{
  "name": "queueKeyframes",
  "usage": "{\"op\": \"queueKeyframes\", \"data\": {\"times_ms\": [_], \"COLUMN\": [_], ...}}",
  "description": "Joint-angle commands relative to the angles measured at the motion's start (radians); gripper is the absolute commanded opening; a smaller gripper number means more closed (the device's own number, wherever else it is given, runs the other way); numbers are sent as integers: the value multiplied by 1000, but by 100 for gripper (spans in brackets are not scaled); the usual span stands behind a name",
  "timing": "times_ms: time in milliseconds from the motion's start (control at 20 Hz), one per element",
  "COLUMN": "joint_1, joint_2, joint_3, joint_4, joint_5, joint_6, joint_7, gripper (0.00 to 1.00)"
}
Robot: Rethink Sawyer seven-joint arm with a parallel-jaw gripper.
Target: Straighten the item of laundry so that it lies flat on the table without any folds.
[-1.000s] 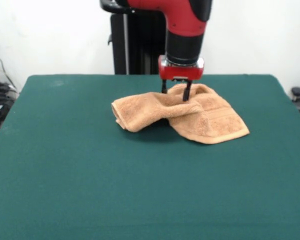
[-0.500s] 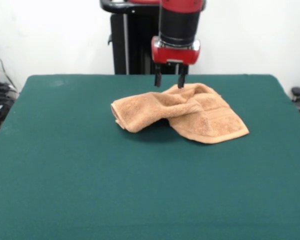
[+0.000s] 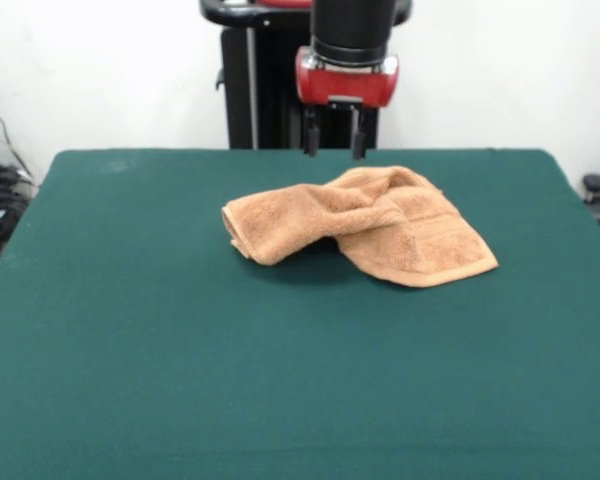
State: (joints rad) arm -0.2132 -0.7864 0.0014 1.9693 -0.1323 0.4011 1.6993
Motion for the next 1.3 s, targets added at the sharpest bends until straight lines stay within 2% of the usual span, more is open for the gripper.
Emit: {"op": "queueKeyframes", "data": {"times_ms": [50,500,1300], "joint_1": [-32,-24,87], "joint_2": [9,96,227], "joint_3": [119,120,93], "joint_4": [34,-33,-188], "joint_5": [5,-9,30], "joint_6": [107,68,51], "joint_7": [22,46,129], "gripper": [100,100,100]}}
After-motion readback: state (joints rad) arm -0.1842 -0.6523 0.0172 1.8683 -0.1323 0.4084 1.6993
